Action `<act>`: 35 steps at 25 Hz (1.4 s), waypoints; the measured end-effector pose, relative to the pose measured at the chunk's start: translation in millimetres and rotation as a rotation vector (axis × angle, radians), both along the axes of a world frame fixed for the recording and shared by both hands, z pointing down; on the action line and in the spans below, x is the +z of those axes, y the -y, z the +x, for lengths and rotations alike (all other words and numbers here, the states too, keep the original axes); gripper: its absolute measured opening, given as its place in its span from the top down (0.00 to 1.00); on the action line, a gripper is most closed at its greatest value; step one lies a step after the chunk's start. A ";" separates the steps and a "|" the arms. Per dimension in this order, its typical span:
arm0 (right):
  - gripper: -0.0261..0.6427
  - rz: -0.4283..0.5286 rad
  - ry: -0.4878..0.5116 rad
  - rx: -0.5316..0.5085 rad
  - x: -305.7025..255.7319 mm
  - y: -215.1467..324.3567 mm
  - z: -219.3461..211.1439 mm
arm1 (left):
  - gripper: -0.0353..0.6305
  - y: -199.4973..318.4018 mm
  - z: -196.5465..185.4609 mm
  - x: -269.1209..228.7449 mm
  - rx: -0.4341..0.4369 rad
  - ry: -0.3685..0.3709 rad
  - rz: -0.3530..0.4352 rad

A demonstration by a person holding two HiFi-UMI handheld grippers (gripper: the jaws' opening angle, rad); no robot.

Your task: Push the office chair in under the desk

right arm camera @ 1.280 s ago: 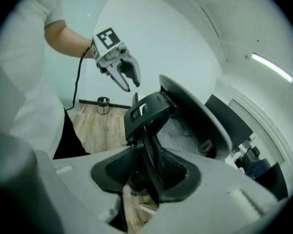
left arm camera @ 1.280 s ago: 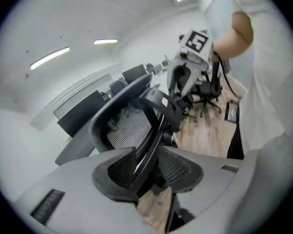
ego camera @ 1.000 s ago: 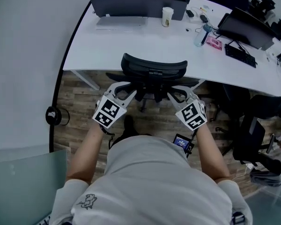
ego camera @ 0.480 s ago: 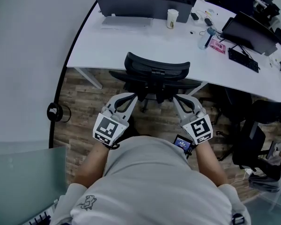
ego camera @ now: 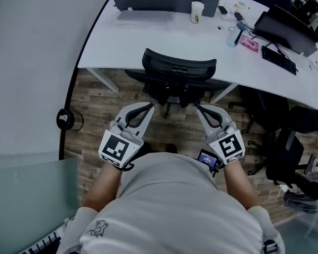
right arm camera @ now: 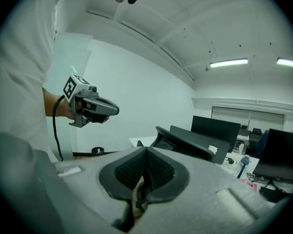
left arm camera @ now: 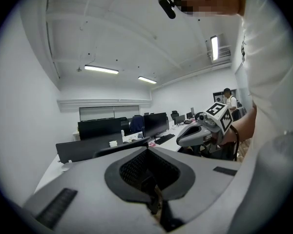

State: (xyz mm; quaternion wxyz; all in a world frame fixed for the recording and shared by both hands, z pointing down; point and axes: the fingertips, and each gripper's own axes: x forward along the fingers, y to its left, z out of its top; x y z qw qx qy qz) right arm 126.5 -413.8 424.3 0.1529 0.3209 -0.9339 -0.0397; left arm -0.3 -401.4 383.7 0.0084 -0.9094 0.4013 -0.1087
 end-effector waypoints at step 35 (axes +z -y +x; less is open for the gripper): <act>0.96 -0.026 0.030 0.192 -1.5 -258.8 -130.2 | 0.95 -238.6 -140.0 7.2 0.131 -0.109 -0.044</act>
